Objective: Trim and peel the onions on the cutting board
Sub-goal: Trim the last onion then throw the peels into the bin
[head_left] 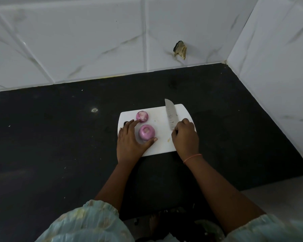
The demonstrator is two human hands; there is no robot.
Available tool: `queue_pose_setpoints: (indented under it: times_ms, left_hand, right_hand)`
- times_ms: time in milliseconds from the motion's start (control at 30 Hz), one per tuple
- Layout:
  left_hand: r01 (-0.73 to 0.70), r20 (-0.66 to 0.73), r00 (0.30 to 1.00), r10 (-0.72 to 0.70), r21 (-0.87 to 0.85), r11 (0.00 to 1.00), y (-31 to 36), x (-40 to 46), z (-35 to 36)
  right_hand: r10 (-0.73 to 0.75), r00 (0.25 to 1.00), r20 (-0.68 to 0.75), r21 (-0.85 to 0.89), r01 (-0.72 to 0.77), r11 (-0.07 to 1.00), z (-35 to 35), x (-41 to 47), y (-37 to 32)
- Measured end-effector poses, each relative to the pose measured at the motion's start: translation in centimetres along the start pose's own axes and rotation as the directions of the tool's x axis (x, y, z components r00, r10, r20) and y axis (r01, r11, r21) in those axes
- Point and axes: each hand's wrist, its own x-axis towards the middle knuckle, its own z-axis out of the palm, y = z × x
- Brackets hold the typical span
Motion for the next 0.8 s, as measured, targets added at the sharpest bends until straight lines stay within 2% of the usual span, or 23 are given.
queue_pose_setpoints:
  times_ms: [133,233,333,400,467,533,567,600,700,733,800]
  left_hand:
    - [-0.003,-0.017,1.000,0.003,-0.008,1.000,0.1,-0.1,-0.1]
    - [-0.019,-0.016,1.000,0.019,-0.013,1.000,0.0,-0.1,-0.2]
    - [-0.035,-0.025,0.999,0.034,-0.052,0.998,0.1,-0.3,-0.5]
    - [-0.063,-0.089,0.994,0.056,-0.076,0.995,0.5,-0.8,-0.9]
    - [-0.148,-0.159,0.978,0.138,-0.052,0.988,1.8,-1.7,-0.9]
    - [-0.293,-0.103,0.952,0.289,-0.022,0.956,3.5,-3.0,0.0]
    - [-0.345,-0.026,0.938,0.345,-0.003,0.938,4.4,-3.7,0.7]
    - [-0.364,0.049,0.931,0.363,0.024,0.931,5.0,-4.4,1.6]
    - [-0.298,0.172,0.947,0.273,0.143,0.944,5.7,-5.4,3.8]
    - [-0.278,0.198,0.950,0.241,0.187,0.942,5.8,-5.4,4.1]
    - [-0.268,0.238,0.948,0.209,0.249,0.931,6.0,-5.4,4.3]
  right_hand:
    - [0.064,0.997,0.034,0.054,-0.066,0.996,0.0,0.4,0.4]
    - [0.133,0.989,0.059,0.238,-0.143,0.961,-0.2,0.7,1.3]
    - [0.235,0.972,0.019,0.437,-0.219,0.872,-1.2,0.5,1.9]
    - [0.341,0.940,0.008,0.605,-0.276,0.746,-2.1,0.0,2.3]
    - [0.454,0.889,0.053,0.758,-0.331,0.561,-2.7,-0.7,2.7]
    - [0.500,0.854,0.146,0.844,-0.371,0.387,-3.0,-1.6,3.1]
    - [0.481,0.858,0.182,0.847,-0.385,0.366,-3.1,-2.0,3.2]
    - [0.434,0.879,0.197,0.826,-0.387,0.409,-3.1,-2.5,3.4]
    - [0.218,0.964,0.154,0.701,-0.262,0.663,-2.8,-4.1,3.8]
    - [0.163,0.979,0.121,0.666,-0.202,0.718,-2.7,-4.5,3.9]
    - [0.095,0.993,0.076,0.636,-0.122,0.762,-2.8,-5.0,4.0]
